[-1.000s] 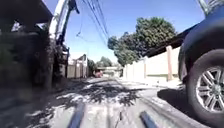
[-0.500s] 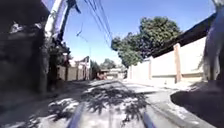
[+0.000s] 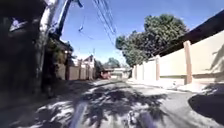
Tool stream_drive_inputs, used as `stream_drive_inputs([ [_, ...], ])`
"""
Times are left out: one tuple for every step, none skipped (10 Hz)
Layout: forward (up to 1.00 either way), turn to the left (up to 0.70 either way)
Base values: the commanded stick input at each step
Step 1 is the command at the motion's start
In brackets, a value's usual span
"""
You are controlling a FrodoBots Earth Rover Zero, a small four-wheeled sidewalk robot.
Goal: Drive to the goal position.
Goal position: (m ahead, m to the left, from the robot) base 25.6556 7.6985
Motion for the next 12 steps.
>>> stream_drive_inputs([
  [1.0, 0.0],
  [1.0, -0.03],
  [1.0, -0.25],
  [1.0, -0.37],
  [1.0, -0.39],
  [1.0, -0.39],
  [1.0, -0.27],
  [1.0, -0.15],
  [1.0, -0.07],
  [1.0, -0.05],
  [1.0, -0.04],
  [1.0, -0.04],
])
